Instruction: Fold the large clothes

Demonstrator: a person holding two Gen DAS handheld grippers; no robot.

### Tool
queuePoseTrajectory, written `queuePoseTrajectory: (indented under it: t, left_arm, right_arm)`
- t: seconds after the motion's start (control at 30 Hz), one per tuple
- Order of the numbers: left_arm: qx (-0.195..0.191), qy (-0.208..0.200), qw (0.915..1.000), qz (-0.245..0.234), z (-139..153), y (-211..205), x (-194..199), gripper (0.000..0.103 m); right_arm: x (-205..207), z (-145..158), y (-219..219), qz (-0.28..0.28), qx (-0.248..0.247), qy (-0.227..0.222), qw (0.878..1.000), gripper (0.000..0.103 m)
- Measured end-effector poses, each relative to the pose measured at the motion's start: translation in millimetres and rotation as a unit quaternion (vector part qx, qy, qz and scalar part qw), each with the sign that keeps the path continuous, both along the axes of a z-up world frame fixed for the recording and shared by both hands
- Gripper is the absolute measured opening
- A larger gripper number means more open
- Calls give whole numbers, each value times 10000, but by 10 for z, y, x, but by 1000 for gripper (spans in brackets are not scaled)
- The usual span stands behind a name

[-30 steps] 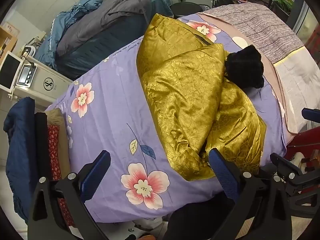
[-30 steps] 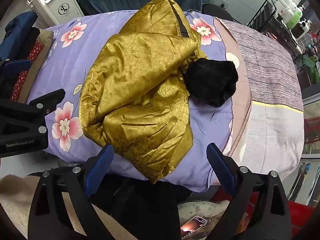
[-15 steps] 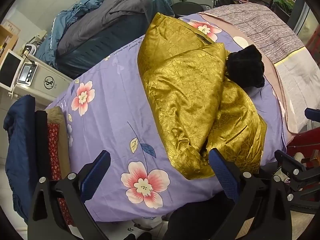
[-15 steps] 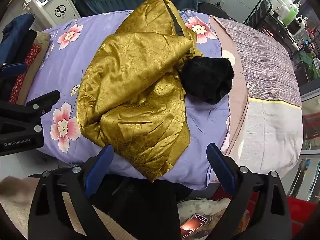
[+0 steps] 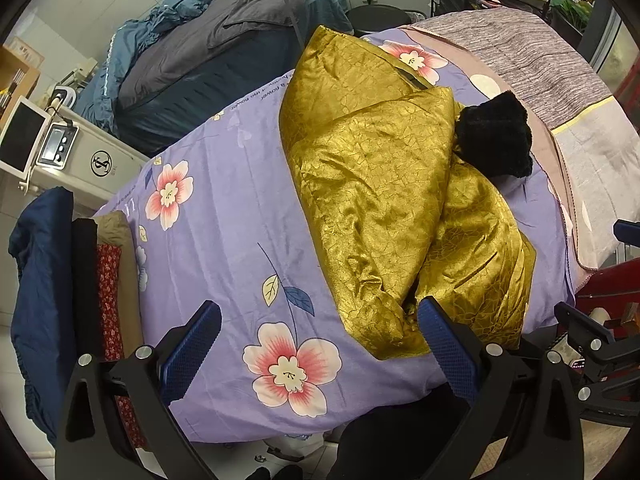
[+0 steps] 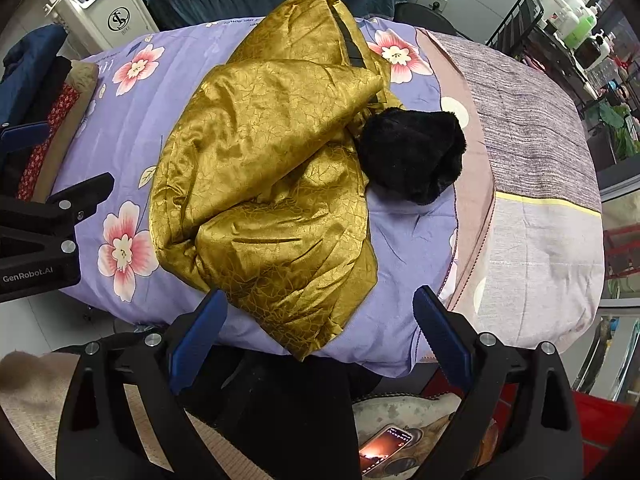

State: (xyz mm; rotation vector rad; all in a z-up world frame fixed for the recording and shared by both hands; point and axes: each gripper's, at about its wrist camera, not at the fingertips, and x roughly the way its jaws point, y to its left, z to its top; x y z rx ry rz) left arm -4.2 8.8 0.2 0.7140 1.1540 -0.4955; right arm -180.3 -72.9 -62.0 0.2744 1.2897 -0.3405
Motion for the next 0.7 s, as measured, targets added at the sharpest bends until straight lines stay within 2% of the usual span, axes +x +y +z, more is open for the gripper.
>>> queuePoseTrajectory:
  t: [0.7]
  left_arm:
    - [79, -56, 9999, -137, -18, -28, -6, 97]
  right_arm:
    - [-7, -25, 19, -37, 27, 57, 10000, 93]
